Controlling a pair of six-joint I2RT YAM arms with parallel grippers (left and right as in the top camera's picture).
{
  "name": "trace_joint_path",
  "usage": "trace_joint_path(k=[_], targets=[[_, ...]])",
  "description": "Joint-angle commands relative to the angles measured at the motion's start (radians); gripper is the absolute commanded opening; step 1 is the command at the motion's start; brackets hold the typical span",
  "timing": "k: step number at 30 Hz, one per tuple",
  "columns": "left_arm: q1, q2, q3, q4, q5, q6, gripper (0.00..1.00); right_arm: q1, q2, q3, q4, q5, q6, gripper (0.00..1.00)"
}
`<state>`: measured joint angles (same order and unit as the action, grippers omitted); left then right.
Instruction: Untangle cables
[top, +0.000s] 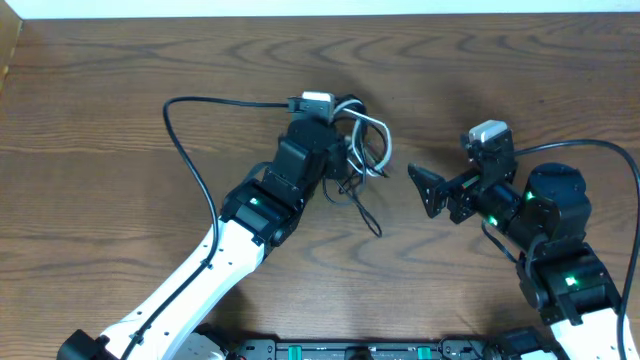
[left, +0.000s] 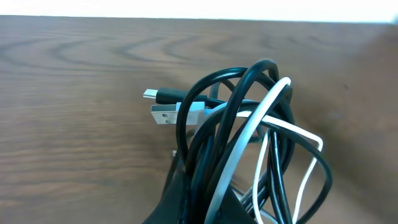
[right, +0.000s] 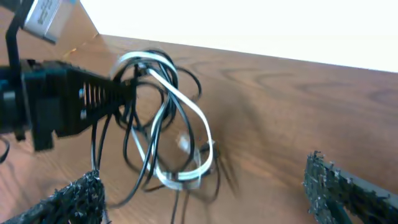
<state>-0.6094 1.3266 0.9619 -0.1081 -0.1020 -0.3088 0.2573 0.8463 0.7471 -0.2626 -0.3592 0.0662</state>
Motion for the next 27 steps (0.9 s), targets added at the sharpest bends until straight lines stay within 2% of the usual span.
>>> trace_joint_path(k=[1,6,14,17,19,20,22,23,24,27], targets=[[0.002,-0.006,0.024,0.005,0.190,0.089,0.08,-0.005,0.032,0.008,0.013,-0.011,-0.063,0.99],[0.002,-0.006,0.024,0.005,0.280,0.095,0.08,-0.005,0.096,0.008,0.013,-0.066,-0.125,0.99],[0.002,-0.006,0.024,0.028,0.407,0.098,0.08,-0.005,0.214,0.008,0.036,-0.081,-0.128,0.99],[0.002,-0.006,0.024,0.034,0.409,0.098,0.08,-0.005,0.249,0.008,0.065,-0.150,-0.128,0.96],[0.002,-0.006,0.024,0.035,0.409,0.098,0.08,-0.005,0.267,0.008,0.082,-0.176,-0.127,0.85],[0.002,-0.006,0.024,0.035,0.409,0.098,0.08,-0.005,0.273,0.008,0.085,-0.175,-0.127,0.68],[0.002,-0.006,0.024,0.035,0.409,0.098,0.08,-0.005,0.282,0.008,0.086,-0.175,-0.127,0.25],[0.002,-0.006,0.024,0.037,0.409,0.098,0.08,-0.005,0.285,0.008,0.086,-0.175,-0.127,0.09],[0.002,-0.006,0.024,0.039,0.408,0.098,0.08,-0.005,0.287,0.008,0.086,-0.175,-0.127,0.01],[0.002,-0.006,0.024,0.043,0.384,0.098,0.08,-0.005,0.286,0.008,0.087,-0.179,-0.120,0.01]])
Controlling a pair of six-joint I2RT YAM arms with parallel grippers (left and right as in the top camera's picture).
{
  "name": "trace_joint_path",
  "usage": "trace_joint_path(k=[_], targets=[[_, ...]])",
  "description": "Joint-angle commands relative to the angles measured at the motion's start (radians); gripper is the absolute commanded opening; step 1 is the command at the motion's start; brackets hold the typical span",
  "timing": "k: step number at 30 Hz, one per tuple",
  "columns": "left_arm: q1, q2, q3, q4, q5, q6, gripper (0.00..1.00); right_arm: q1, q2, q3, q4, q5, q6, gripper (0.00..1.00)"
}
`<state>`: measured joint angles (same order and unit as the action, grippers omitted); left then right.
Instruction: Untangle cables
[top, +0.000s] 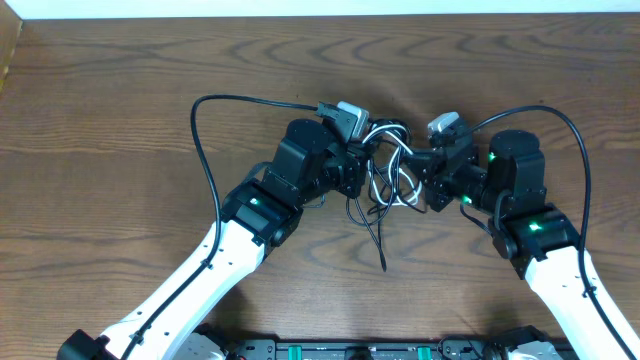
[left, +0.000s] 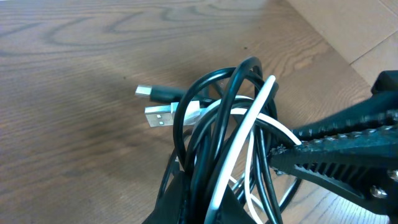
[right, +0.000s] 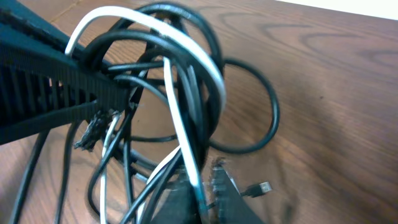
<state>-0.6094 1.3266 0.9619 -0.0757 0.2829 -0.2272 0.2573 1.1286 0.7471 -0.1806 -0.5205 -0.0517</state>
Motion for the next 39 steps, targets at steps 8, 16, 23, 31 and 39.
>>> trace_joint_path(k=[8,16,23,31,39], targets=[[0.002,-0.006,0.024,0.009,-0.183,0.016,0.08,-0.005,-0.014,0.008,0.005,-0.123,0.023,0.01],[0.002,0.000,0.024,0.006,-0.384,-0.089,0.07,-0.005,-0.088,0.008,0.005,-0.298,0.032,0.01],[0.003,0.000,0.024,0.003,-0.517,-0.093,0.08,-0.005,-0.211,0.008,0.005,-0.296,0.032,0.01],[0.003,0.000,0.024,-0.037,-0.595,-0.094,0.08,-0.005,-0.311,0.008,-0.049,-0.091,0.041,0.01],[0.002,0.000,0.024,-0.039,-0.562,-0.115,0.08,-0.005,-0.324,0.008,-0.132,0.077,0.059,0.01]])
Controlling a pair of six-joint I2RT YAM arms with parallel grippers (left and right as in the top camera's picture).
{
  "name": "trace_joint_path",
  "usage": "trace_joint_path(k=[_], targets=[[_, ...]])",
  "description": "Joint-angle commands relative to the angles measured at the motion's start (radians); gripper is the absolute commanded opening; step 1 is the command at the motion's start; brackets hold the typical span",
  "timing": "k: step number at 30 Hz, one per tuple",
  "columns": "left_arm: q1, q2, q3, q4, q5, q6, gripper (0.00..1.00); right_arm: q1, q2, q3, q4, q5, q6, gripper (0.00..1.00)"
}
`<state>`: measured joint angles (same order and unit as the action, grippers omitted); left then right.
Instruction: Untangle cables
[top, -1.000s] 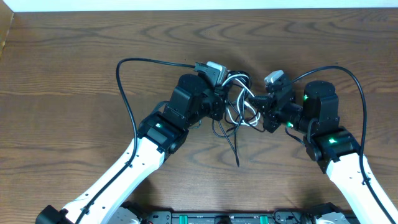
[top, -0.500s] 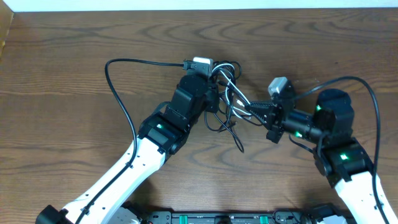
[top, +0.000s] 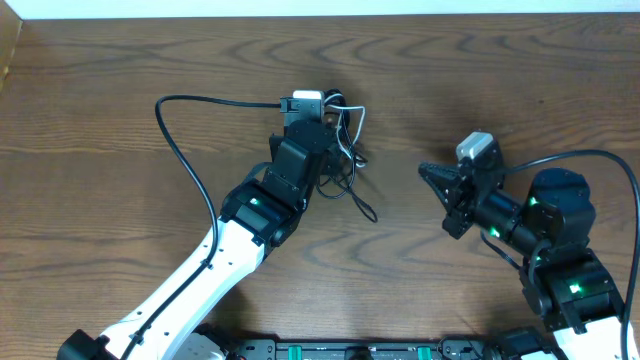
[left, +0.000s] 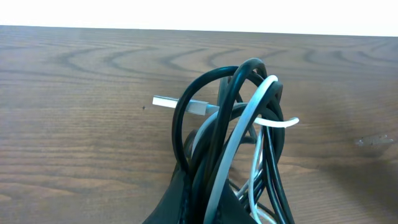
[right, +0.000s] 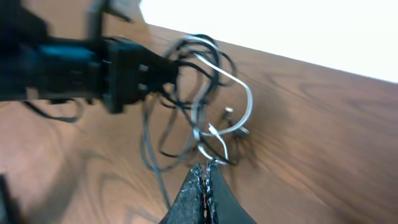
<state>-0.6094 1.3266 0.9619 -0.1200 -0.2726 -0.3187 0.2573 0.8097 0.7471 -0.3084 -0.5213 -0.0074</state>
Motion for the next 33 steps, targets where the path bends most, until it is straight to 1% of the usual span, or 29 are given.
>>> trace_joint_path(k=[1,3,4,7,8,9,10,12,14,19,25,26,28,31,33], targets=[[0.002,0.000,0.024,0.005,0.012,-0.024,0.07,-0.005,-0.003,0.008,-0.002,0.078,0.014,0.01],[0.002,0.000,0.024,0.007,0.058,-0.024,0.07,-0.005,0.003,0.008,0.001,0.078,0.014,0.02],[0.002,0.000,0.024,0.008,0.076,-0.023,0.08,-0.005,0.008,0.008,0.002,0.078,0.013,0.04],[0.002,0.000,0.024,0.013,0.181,-0.023,0.07,-0.005,0.029,0.008,0.002,0.077,-0.003,0.26],[0.002,0.000,0.024,0.022,0.253,-0.016,0.08,-0.005,0.046,0.008,0.001,0.073,-0.025,0.40],[0.002,0.000,0.024,0.027,0.303,-0.005,0.08,-0.005,0.056,0.008,0.002,0.073,-0.036,0.49],[0.002,0.000,0.024,0.039,0.388,0.016,0.08,-0.005,0.081,0.008,0.002,0.074,-0.068,0.57],[0.002,0.000,0.024,0.047,0.458,0.030,0.07,-0.005,0.111,0.008,0.003,0.074,-0.103,0.61],[0.002,0.000,0.024,0.048,0.515,0.055,0.08,-0.005,0.143,0.008,0.009,0.075,-0.130,0.62],[0.002,0.000,0.024,0.045,0.630,0.113,0.08,-0.005,0.225,0.008,0.043,0.122,-0.182,0.58],[0.002,0.000,0.024,0.010,0.632,0.117,0.08,-0.005,0.264,0.008,0.078,0.169,-0.181,0.56],[0.002,0.000,0.024,0.005,0.632,0.117,0.08,-0.005,0.264,0.008,0.078,0.178,-0.181,0.52],[0.002,0.000,0.024,0.002,0.632,0.117,0.08,-0.005,0.266,0.008,0.078,0.191,-0.182,0.35],[0.002,-0.001,0.024,0.023,0.689,0.117,0.08,-0.005,0.275,0.008,0.077,0.190,-0.182,0.20],[0.002,-0.001,0.024,0.048,0.743,0.116,0.08,-0.005,0.291,0.008,0.077,0.190,-0.181,0.14]])
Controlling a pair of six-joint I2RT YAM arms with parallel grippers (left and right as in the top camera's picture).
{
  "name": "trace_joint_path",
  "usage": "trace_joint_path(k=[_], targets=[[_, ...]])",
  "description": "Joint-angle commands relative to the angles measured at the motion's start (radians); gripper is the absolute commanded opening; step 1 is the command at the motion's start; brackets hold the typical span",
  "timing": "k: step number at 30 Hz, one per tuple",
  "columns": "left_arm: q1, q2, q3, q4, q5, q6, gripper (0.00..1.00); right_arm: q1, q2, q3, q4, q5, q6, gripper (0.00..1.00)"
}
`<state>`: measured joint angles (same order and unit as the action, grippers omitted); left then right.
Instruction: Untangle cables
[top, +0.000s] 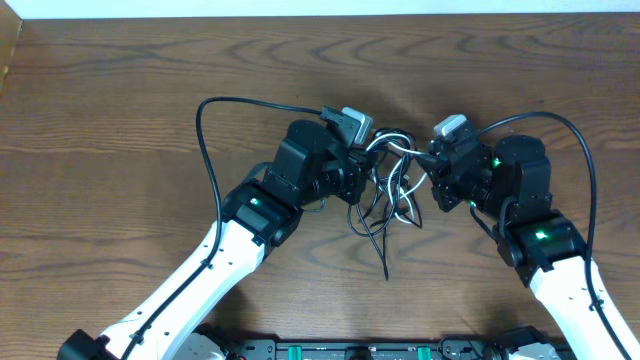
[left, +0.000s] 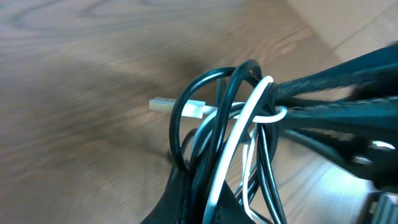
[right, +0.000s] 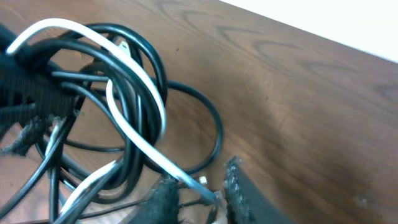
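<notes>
A knot of black and white cables (top: 392, 185) hangs at the table's middle. My left gripper (top: 360, 165) is shut on the bundle (left: 236, 112) from the left and holds it up; a silver plug (left: 160, 104) sticks out to the left. My right gripper (top: 428, 170) is at the bundle's right side. Its fingers (right: 165, 196) stand apart, with the end of a white cable (right: 143, 118) lying between them, close to the right finger. A black tail (top: 378, 245) trails toward the front.
Each arm's own black lead arcs over the wooden table (top: 120, 80), one at the left (top: 205, 130) and one at the right (top: 575, 140). The table's far edge (top: 320, 14) runs along the top.
My right gripper was shut, empty and drawn back to the right; now it is at the bundle with its fingers apart around the white cable's end. The left gripper has carried the bundle rightward.
First the left gripper held the bundle up while the right stood open to the right. Then both met at the middle, the right closed on the cables. Then the right was back, shut and empty, the bundle further left. Now both are together at the middle again.
</notes>
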<state>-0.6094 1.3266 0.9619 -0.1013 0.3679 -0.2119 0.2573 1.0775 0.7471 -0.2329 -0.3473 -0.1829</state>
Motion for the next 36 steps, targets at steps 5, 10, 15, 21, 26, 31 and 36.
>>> trace_joint_path(k=[5,10,15,21,26,31,36], targets=[[0.002,0.000,0.024,0.047,0.140,0.010,0.08,-0.005,0.072,0.008,0.006,-0.002,-0.005,0.07],[0.002,0.000,0.024,0.042,0.032,0.010,0.08,-0.005,0.058,0.008,0.024,-0.029,0.029,0.01],[0.002,0.000,0.024,0.040,-0.088,0.010,0.07,-0.005,0.024,0.008,0.024,-0.030,0.056,0.01],[0.002,0.002,0.024,0.026,-0.206,0.010,0.08,-0.005,-0.024,0.008,0.021,-0.042,0.083,0.01],[0.002,0.015,0.024,0.023,-0.269,0.009,0.08,-0.005,-0.060,0.008,0.008,-0.048,0.085,0.01],[0.002,0.027,0.024,0.023,-0.300,0.009,0.07,-0.005,-0.100,0.008,-0.034,-0.048,0.085,0.01],[0.002,0.027,0.024,0.023,-0.353,0.008,0.08,-0.005,-0.135,0.008,-0.100,-0.048,0.085,0.01]])
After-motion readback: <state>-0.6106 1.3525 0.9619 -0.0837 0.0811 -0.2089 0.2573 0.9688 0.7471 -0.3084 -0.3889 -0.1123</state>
